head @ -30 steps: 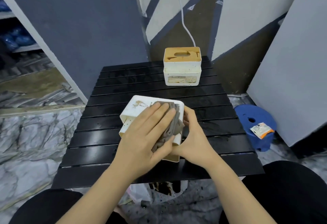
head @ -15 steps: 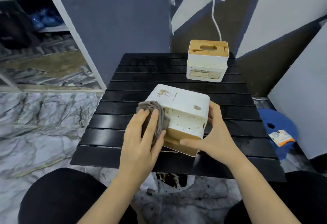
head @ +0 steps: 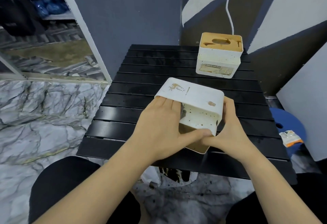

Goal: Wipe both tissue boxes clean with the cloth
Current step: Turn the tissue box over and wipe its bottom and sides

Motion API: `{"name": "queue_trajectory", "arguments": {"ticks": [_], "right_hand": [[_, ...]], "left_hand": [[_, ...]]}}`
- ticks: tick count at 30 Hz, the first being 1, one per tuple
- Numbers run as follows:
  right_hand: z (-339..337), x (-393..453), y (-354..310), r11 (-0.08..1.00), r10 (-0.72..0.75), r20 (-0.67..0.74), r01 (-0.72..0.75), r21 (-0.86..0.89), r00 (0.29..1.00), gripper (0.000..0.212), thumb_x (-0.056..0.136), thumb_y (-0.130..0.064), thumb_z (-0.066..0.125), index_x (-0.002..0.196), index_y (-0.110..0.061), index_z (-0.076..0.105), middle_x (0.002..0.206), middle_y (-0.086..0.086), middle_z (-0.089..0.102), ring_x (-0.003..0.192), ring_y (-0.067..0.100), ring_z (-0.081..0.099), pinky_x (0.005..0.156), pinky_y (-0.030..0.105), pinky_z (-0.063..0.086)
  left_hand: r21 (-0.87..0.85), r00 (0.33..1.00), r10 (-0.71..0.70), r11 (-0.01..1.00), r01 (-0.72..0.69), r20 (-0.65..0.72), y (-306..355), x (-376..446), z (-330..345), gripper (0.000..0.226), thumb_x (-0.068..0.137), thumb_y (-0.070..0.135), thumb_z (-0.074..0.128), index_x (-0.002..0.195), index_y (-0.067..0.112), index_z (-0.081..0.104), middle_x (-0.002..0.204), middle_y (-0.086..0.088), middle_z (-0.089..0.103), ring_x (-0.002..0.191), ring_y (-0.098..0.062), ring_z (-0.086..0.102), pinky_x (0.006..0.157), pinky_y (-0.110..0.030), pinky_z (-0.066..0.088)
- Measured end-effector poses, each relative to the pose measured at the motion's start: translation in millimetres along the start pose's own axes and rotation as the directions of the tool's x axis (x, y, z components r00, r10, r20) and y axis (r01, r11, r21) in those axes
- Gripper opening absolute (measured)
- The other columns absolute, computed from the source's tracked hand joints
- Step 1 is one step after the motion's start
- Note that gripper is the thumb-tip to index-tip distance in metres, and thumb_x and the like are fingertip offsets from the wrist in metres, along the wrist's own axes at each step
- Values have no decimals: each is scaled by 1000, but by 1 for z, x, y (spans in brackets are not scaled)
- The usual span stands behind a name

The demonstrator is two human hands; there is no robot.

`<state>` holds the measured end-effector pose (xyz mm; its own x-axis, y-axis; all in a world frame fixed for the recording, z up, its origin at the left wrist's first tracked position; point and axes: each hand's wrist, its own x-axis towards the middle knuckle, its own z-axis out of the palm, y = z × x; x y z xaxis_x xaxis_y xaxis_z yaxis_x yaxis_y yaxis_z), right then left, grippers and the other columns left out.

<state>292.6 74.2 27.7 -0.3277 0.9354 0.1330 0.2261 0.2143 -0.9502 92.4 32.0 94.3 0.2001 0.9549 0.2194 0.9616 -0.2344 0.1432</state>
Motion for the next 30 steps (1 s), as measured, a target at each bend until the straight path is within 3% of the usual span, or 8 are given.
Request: {"name": "queue_trajectory", "arguments": {"ticks": [7, 9, 11, 13, 15, 17, 26, 30], "right_hand": [[2, 1, 0, 1000, 1, -5, -1, -15, 1000, 114, 52, -27, 98, 143, -37, 31, 134, -31, 49, 129, -4, 49, 96, 18, 52], [6, -2, 3, 1000, -11, -41, 10, -17, 999, 116, 56, -12, 101, 147, -30, 31, 139, -23, 50, 131, -2, 49, 99, 17, 49], [9, -4, 7, 1000, -18, -71, 17, -13, 997, 117, 57, -7, 100, 149, -26, 30, 145, -14, 47, 135, 0, 46, 103, 18, 48], [9, -3, 7, 1000, -17, -77, 15, -18, 997, 118, 57, -9, 100, 150, -26, 29, 146, -13, 45, 136, -1, 44, 104, 14, 45], [8, -2, 6, 1000, 0, -61, -1, -17, 998, 118, 57, -10, 100, 150, -27, 29, 145, -15, 45, 134, -5, 44, 102, 11, 44], [6, -1, 4, 1000, 13, -45, -13, -19, 999, 117, 58, -10, 99, 149, -28, 29, 144, -15, 46, 131, -7, 45, 101, 11, 45], [2, 1, 5, 999, 40, -25, -40, -36, 999, 110, 63, -3, 95, 143, -35, 28, 139, -23, 48, 126, -10, 49, 97, 11, 48], [2, 0, 3, 998, 48, -18, -49, -41, 999, 106, 69, -6, 91, 145, -37, 24, 138, -25, 46, 126, -14, 47, 93, 5, 44]], "left_hand": [[-78, 994, 39, 996, -31, 103, -14, 5, 1, 89, 79, 89, 41, 137, 22, 49, 139, 9, 55, 126, -12, 47, 102, -23, 33], [-85, 996, 54, 995, -48, 75, -18, 2, 6, 73, 85, 83, 43, 125, 23, 52, 129, 9, 58, 119, -13, 50, 98, -23, 36], [-116, 997, 83, 990, -81, 10, -20, -4, 6, 45, 91, 70, 51, 102, 27, 46, 105, 11, 53, 100, -13, 49, 85, -23, 35], [-204, 991, 120, 971, -128, -51, -26, -16, 8, 29, 94, 47, 61, 104, 22, 51, 102, 13, 50, 96, -11, 47, 86, -26, 40], [-253, 987, 140, 955, -157, -83, -34, -30, 15, 44, 95, 28, 62, 135, 12, 55, 131, 7, 56, 122, -14, 51, 106, -31, 41], [-246, 983, 131, 956, -159, -125, -35, -41, 21, 52, 96, 20, 58, 146, 7, 50, 150, -2, 50, 141, -18, 43, 118, -36, 34], [-14, 953, 231, 971, -238, -195, 20, -60, 32, 53, 99, 27, 48, 141, -5, 53, 147, -19, 53, 139, -33, 48, 118, -42, 36], [43, 986, 111, 993, -107, -124, 44, -42, 34, 61, 102, 37, 41, 145, -7, 47, 148, -22, 51, 141, -34, 46, 119, -43, 34]]}}
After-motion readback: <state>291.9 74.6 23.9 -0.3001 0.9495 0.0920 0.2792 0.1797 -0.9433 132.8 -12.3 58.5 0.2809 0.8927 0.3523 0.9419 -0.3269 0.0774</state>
